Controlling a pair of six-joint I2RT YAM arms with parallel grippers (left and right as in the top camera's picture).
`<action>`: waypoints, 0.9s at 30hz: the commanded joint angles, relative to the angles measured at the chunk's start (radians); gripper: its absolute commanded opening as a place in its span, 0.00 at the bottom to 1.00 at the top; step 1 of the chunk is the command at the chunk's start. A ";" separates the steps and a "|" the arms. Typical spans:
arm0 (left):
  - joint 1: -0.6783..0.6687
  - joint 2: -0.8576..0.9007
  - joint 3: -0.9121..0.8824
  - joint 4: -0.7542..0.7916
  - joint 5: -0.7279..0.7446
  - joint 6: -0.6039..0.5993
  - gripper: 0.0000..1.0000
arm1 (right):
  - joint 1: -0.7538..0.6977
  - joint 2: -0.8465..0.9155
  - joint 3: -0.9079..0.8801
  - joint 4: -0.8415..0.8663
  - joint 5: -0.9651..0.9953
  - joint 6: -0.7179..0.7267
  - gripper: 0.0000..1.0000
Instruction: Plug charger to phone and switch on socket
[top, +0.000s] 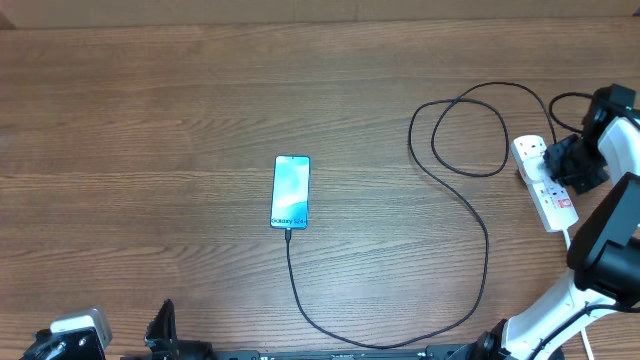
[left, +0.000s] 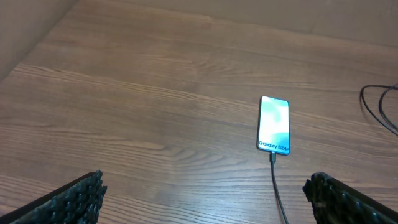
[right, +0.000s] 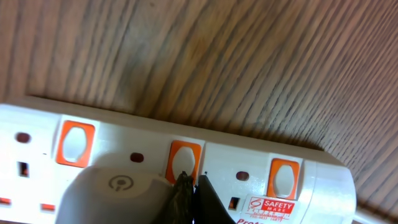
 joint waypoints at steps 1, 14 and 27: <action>0.002 -0.006 -0.003 0.007 -0.011 0.023 1.00 | 0.037 0.011 -0.031 0.035 -0.014 -0.004 0.04; 0.002 -0.006 -0.003 0.006 -0.010 0.023 1.00 | 0.023 0.011 0.015 0.000 0.003 -0.004 0.04; 0.002 -0.006 -0.003 0.007 -0.010 0.023 1.00 | -0.012 0.011 0.075 -0.028 -0.014 -0.004 0.04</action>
